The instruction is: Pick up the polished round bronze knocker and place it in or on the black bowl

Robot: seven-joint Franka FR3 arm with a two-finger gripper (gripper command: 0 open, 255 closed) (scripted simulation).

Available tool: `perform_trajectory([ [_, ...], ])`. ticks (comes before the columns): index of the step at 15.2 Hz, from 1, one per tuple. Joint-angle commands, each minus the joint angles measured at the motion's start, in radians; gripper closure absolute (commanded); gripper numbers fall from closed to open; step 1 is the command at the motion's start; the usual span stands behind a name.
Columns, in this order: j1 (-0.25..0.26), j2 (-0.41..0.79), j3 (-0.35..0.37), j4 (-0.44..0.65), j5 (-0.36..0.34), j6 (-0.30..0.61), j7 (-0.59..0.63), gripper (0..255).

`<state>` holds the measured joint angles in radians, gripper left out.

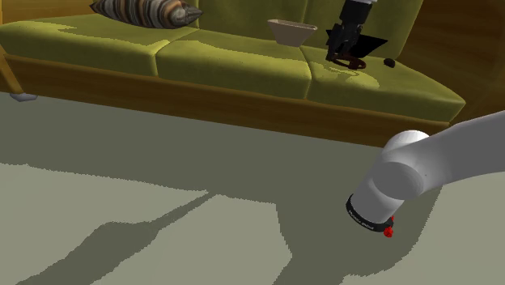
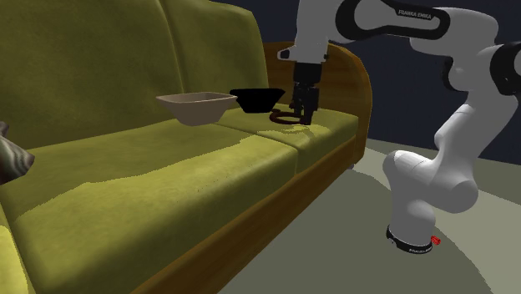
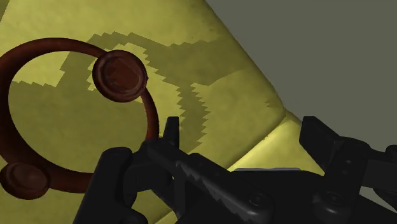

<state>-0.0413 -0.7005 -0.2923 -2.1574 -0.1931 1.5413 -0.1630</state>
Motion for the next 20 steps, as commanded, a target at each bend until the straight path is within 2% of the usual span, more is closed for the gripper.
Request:
perform_trajectory([
  [1, -0.005, 0.019, -0.043, 0.039, -0.022, -0.008, -0.058, 0],
  [4, -0.007, 0.063, -0.109, 0.107, -0.045, -0.013, -0.142, 0],
  [5, -0.007, 0.065, -0.111, 0.109, -0.046, -0.013, -0.144, 0],
  [12, -0.015, 0.040, -0.125, -0.010, -0.061, 0.082, -0.136, 0],
  [20, -0.015, 0.040, -0.125, -0.010, -0.061, 0.082, -0.136, 0],
])
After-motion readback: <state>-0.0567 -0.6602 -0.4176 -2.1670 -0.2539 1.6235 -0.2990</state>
